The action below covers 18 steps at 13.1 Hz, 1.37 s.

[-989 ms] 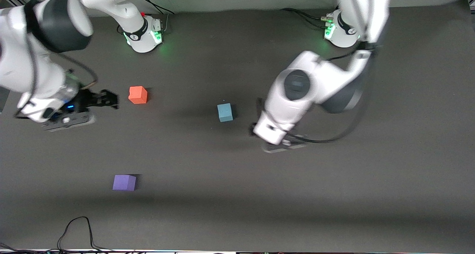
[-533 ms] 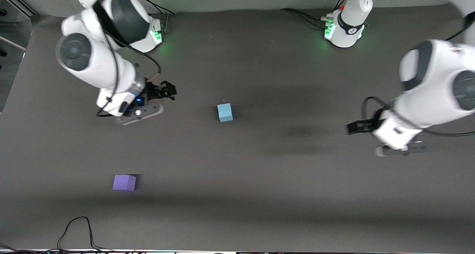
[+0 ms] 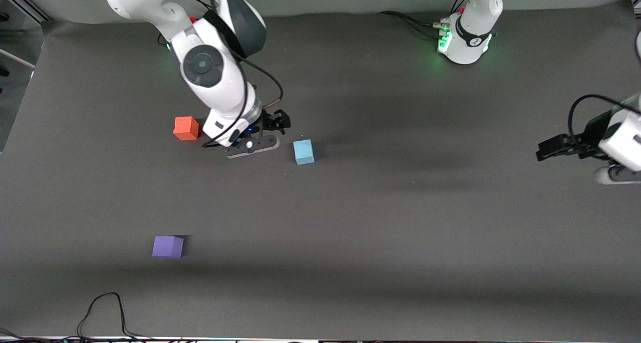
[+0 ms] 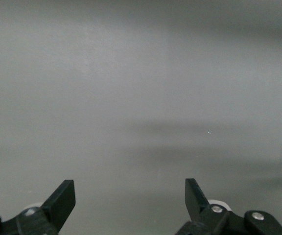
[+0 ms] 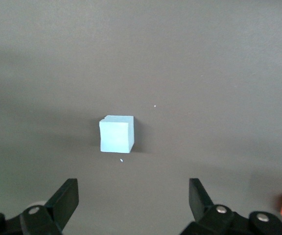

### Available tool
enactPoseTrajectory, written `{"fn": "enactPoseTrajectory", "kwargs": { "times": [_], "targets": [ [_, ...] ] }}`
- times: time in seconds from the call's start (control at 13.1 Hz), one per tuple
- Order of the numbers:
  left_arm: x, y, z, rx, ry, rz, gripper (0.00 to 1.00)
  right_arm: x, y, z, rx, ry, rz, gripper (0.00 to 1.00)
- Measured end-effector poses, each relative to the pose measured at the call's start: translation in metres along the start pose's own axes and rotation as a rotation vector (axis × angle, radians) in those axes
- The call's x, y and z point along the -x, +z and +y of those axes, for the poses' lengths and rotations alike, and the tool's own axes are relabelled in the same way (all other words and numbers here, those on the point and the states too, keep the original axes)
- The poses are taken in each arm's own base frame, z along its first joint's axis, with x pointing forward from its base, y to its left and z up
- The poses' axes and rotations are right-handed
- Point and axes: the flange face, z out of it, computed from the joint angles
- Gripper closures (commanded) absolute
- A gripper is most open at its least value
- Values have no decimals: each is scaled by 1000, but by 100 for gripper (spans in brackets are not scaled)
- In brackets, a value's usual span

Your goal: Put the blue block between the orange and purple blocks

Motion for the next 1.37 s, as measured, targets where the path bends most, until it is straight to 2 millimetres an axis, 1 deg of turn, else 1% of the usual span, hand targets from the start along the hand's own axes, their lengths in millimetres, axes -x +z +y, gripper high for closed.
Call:
{"fn": "enactPoseTrajectory", "kwargs": {
  "times": [0.15,0.3,0.46,0.61,0.84,1.07,1.22,1.37],
  "targets": [
    [10,-16,0,-7,-3,21,0,2,15,-12,-2,-11,20,0],
    [14,-25,-1,-13,-5,35,0,6,41,-19,-6,-23,51,0],
    [15,-27,-7,-18,-16,34,0,13,72,-21,-4,-30,72,0],
    [16,-26,-15,-19,-27,22,0,22,98,-25,4,-44,78,0],
    [19,-26,-15,-20,-28,10,0,29,139,-33,1,-51,109,0],
    [24,-35,-17,-23,-32,22,0,37,183,-50,-3,-58,120,0],
    [26,-41,-25,-25,-39,32,0,37,202,-50,7,-56,123,0],
    [28,-45,-26,-26,-37,39,0,34,211,-47,14,-52,128,0]
  ]
}}
